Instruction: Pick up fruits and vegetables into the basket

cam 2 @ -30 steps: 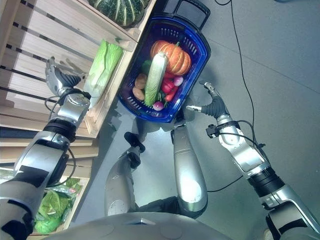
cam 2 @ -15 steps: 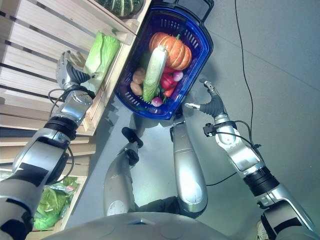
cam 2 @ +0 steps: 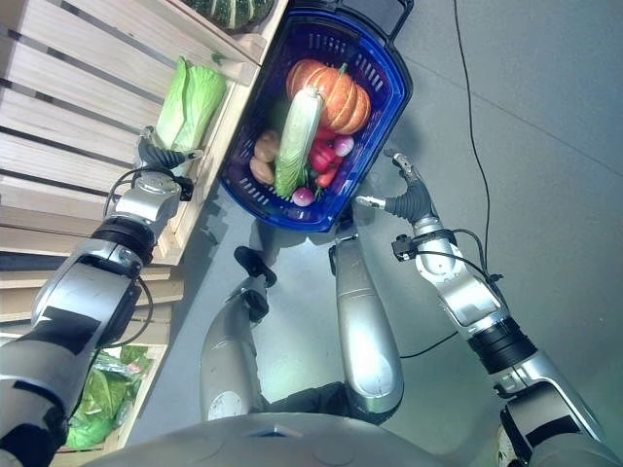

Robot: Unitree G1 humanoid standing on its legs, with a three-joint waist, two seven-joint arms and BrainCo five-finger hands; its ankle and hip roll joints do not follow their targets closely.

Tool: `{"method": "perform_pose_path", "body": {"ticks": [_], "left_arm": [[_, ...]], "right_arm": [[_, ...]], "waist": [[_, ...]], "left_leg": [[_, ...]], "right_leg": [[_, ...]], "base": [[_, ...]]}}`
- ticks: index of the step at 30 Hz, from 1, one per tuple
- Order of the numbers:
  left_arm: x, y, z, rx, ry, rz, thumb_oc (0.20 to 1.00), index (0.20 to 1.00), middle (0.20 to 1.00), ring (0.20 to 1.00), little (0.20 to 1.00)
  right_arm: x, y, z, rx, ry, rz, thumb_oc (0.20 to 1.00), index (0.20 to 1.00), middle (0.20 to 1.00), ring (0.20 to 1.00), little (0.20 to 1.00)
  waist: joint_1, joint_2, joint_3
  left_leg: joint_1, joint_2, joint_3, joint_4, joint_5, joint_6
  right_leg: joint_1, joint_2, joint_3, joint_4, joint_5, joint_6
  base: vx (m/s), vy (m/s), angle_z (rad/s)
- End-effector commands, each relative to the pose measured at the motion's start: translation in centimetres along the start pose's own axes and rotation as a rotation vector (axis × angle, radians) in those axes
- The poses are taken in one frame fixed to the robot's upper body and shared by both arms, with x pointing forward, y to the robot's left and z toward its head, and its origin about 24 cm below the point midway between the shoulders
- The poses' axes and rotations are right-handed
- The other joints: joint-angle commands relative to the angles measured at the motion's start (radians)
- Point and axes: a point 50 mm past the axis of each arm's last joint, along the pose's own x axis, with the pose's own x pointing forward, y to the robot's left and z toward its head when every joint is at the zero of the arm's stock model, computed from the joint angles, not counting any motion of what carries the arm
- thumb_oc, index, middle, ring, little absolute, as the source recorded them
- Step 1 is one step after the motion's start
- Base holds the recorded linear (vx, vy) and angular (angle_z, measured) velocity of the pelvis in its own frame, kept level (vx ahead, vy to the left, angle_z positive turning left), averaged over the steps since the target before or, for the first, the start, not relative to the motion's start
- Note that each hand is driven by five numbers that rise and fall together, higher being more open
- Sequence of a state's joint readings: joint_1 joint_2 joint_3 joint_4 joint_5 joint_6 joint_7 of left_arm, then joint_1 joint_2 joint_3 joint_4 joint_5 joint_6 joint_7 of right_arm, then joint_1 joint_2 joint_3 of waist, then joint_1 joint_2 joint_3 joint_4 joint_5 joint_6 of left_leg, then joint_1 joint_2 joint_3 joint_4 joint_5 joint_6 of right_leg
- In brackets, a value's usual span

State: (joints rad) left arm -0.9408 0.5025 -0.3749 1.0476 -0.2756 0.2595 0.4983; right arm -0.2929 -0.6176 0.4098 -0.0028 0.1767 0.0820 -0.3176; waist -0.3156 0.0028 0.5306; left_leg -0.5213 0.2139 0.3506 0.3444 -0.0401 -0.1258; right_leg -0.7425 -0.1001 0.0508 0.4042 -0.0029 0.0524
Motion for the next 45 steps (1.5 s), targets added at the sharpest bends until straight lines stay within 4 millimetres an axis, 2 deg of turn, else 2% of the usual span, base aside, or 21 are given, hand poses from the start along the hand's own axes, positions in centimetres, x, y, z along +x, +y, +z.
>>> {"method": "perform_pose_path", "body": {"ticks": [1, 10, 14, 18, 19, 20, 21, 22, 27, 34, 38, 39, 45], "left_arm": [[0.4, 1.7, -4.1, 0.071, 0.166, 0.098, 1.0, 1.0, 1.0, 1.0, 1.0], [1.1, 4.2, -3.0, 0.253, 0.167, 0.209, 1.0, 1.0, 1.0, 1.0, 1.0], [1.0, 3.5, -3.9, 0.4, 0.213, 0.101, 1.0, 1.0, 1.0, 1.0, 1.0], [0.6, 2.2, -4.8, 0.442, 0.235, 0.019, 1.0, 1.0, 1.0, 1.0, 1.0], [0.5, 1.8, -4.9, 0.436, 0.239, 0.003, 0.928, 0.928, 0.928, 0.928, 0.928], [0.4, 1.5, -4.9, 0.428, 0.237, -0.007, 0.793, 0.793, 0.793, 0.793, 0.793], [0.3, 1.0, -4.9, 0.407, 0.231, -0.02, 0.304, 0.304, 0.304, 0.304, 0.304], [0.2, 0.7, -4.8, 0.394, 0.223, -0.025, 0.2, 0.2, 0.2, 0.2, 0.2], [-0.1, -0.5, -4.3, 0.255, 0.184, -0.05, 0.2, 0.2, 0.2, 0.2, 0.2], [-1.0, -2.1, -3.9, -0.142, 0.098, -0.119, 0.2, 0.2, 0.2, 0.2, 0.2], [-1.8, -2.5, -4.9, -0.317, 0.083, -0.133, 0.2, 0.2, 0.2, 0.2, 0.2], [-1.9, -2.4, -5.0, -0.339, 0.082, -0.13, 0.2, 0.2, 0.2, 0.2, 0.2], [-2.6, -1.9, -5.9, -0.356, 0.022, -0.075, 0.2, 0.2, 0.2, 0.2, 0.2]], "right_arm": [[0.0, 0.4, 1.3, 0.056, -0.056, -0.003, 1.0, 1.0, 1.0, 1.0, 1.0], [0.2, -0.2, 1.4, 0.058, -0.054, -0.02, 1.0, 1.0, 1.0, 1.0, 1.0], [0.3, -0.2, 1.5, 0.062, -0.062, -0.017, 1.0, 1.0, 1.0, 1.0, 1.0], [0.4, -0.2, 1.7, 0.061, -0.073, -0.012, 1.0, 1.0, 1.0, 1.0, 1.0], [0.4, -0.1, 1.7, 0.062, -0.076, -0.011, 1.0, 1.0, 1.0, 1.0, 1.0], [0.5, -0.1, 1.8, 0.062, -0.079, -0.009, 1.0, 1.0, 1.0, 1.0, 1.0], [0.5, 0.1, 1.8, 0.062, -0.084, -0.007, 1.0, 1.0, 1.0, 1.0, 1.0], [0.5, 0.1, 1.9, 0.064, -0.087, -0.006, 1.0, 1.0, 1.0, 1.0, 1.0], [0.3, 0.1, 2.2, 0.072, -0.107, 0.0, 1.0, 1.0, 1.0, 1.0, 1.0], [-0.8, 0.0, 2.9, 0.126, -0.183, 0.011, 1.0, 1.0, 1.0, 1.0, 1.0], [-1.3, -0.3, 4.0, 0.115, -0.264, -0.005, 1.0, 1.0, 1.0, 1.0, 1.0], [-1.3, -0.4, 4.4, 0.112, -0.282, -0.008, 1.0, 1.0, 1.0, 1.0, 1.0], [-1.4, -0.3, 5.7, 0.148, -0.327, 0.035, 1.0, 1.0, 1.0, 1.0, 1.0]], "waist": [[-0.011, -0.06, -0.011], [-0.022, -0.057, -0.011], [-0.028, -0.051, -0.011], [-0.032, -0.05, -0.011], [-0.033, -0.051, -0.011], [-0.034, -0.052, -0.011], [-0.035, -0.054, -0.011], [-0.035, -0.055, -0.011], [-0.035, -0.057, -0.011], [-0.014, -0.048, -0.011], [0.015, -0.04, -0.011], [0.021, -0.042, -0.011], [0.063, -0.048, -0.011]], "left_leg": [[-0.099, -0.002, -0.021, 0.098, -0.037, 0.008], [-0.148, -0.001, -0.02, 0.109, -0.036, 0.002], [-0.153, -0.006, -0.021, 0.102, -0.032, -0.002], [-0.145, -0.009, -0.022, 0.095, -0.031, -0.004], [-0.142, -0.009, -0.02, 0.093, -0.031, -0.004], [-0.139, -0.008, -0.019, 0.091, -0.03, -0.004], [-0.136, -0.008, -0.018, 0.091, -0.031, -0.004], [-0.133, -0.007, -0.019, 0.089, -0.031, -0.004], [-0.104, -0.005, -0.016, 0.082, -0.033, -0.003], [-0.011, -0.013, -0.026, 0.055, -0.036, 0.006], [0.065, -0.028, -0.042, 0.032, -0.04, 0.015], [0.067, -0.028, -0.034, 0.021, -0.012, 0.025], [0.176, -0.038, -0.055, 0.004, -0.018, 0.035]], "right_leg": [[-0.022, -0.003, -0.031, 0.078, -0.072, 0.042], [-0.079, 0.007, -0.021, 0.091, -0.066, 0.034], [-0.09, 0.011, -0.015, 0.091, -0.063, 0.032], [-0.088, 0.013, -0.011, 0.089, -0.061, 0.031], [-0.086, 0.013, -0.01, 0.089, -0.062, 0.031], [-0.085, 0.013, -0.01, 0.088, -0.063, 0.031], [-0.083, 0.014, -0.01, 0.089, -0.064, 0.031], [-0.08, 0.013, -0.01, 0.089, -0.065, 0.031], [-0.052, 0.009, -0.013, 0.083, -0.069, 0.032], [0.039, -0.011, -0.03, 0.071, -0.083, 0.041], [0.122, -0.026, -0.049, 0.048, -0.087, 0.047], [0.126, -0.03, -0.054, 0.03, -0.057, 0.042], [0.271, -0.048, -0.082, -0.022, -0.056, 0.044]], "base": [[0.0, 0.0, 0.0], [0.0, 0.003, -0.04], [0.0, 0.0, 0.0], [0.0, 0.008, 0.0], [0.0, 0.0, 0.0], [0.0, 0.0, 0.0], [0.0, 0.0, 0.0], [0.0, 0.0, 0.0], [0.0, 0.007, 0.0], [0.0, 0.035, 0.03], [0.0, 0.022, 0.08], [-0.06, -0.005, 0.16], [0.01, 0.013, 0.18]]}}
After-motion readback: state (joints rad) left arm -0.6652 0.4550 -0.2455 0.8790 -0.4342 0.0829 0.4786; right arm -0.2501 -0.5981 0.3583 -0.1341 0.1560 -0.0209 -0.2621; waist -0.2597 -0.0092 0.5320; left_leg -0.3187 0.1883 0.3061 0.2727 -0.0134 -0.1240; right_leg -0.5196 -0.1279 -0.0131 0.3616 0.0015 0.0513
